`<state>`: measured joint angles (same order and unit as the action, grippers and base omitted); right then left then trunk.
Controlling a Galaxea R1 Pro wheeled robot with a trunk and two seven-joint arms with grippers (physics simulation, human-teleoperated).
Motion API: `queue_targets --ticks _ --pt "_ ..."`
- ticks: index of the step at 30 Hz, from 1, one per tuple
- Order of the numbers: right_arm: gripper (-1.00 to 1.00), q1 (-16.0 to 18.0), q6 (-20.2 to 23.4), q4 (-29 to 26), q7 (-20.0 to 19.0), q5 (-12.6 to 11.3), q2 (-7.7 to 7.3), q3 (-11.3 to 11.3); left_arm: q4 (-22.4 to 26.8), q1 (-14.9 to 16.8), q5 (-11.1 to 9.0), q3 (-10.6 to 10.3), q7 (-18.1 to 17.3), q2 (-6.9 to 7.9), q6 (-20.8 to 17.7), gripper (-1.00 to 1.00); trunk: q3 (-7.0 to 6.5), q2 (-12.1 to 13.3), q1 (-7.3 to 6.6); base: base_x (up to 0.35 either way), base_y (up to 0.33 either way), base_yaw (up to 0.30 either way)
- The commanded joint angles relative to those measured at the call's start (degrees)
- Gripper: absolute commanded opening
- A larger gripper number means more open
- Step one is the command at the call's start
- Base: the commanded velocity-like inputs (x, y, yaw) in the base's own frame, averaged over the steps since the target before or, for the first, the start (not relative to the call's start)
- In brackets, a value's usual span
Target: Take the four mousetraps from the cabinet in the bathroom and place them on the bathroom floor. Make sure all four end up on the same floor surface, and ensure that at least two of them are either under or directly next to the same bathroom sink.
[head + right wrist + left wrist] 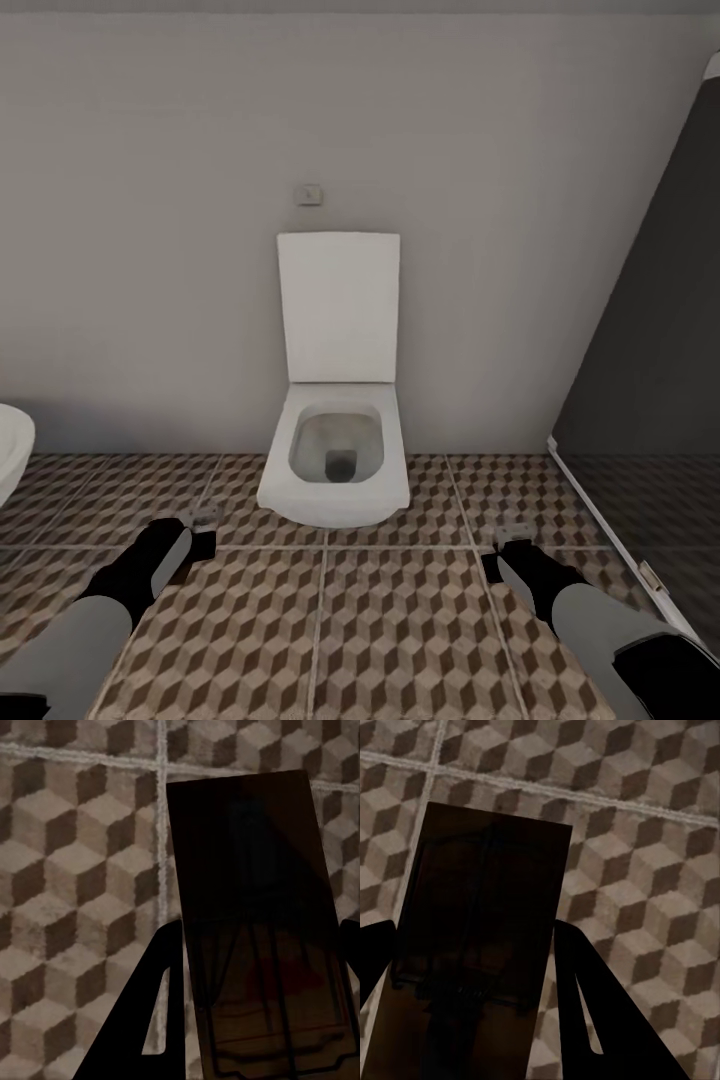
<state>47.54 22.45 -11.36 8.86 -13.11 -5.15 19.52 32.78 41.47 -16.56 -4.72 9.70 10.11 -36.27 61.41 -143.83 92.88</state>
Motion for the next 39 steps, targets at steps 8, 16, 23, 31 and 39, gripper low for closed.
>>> queue_targets --ticks 8,16,23,31,39 --pt "-1.00 0.01 0.31 -0.15 0.28 -0.69 -0.04 0.51 0.09 0.03 -0.40 -0.47 0.50 0.09 -0.24 -1.00 1.83 -0.13 0.19 0.000 0.000 0.000" --pt "-1.00 0.01 0.31 -0.15 0.28 -0.69 -0.04 0.51 0.11 0.02 -0.40 -0.47 0.50 0.09 -0.23 -1.00 3.60 -0.24 0.40 0.000 0.000 0.000" --pt "-1.00 0.01 0.31 -0.15 0.28 -0.69 -0.04 0.52 0.66 0.02 -0.40 -0.50 0.48 0.07 -0.23 -1.00 4.49 -0.29 0.50 0.000 0.000 0.000" --pt "-1.00 0.01 0.31 -0.15 0.28 -0.69 -0.04 0.57 3.93 0.03 -0.36 -0.41 0.53 -0.15 -0.40 -1.00 4.49 -0.29 0.50 0.001 0.000 0.000" --pt "-1.00 0.01 0.31 -0.15 0.28 -0.69 -0.04 0.60 4.06 0.06 -0.15 -0.38 0.48 -0.17 -0.23 -1.00 4.49 -0.29 0.50 0.218 0.000 0.000"
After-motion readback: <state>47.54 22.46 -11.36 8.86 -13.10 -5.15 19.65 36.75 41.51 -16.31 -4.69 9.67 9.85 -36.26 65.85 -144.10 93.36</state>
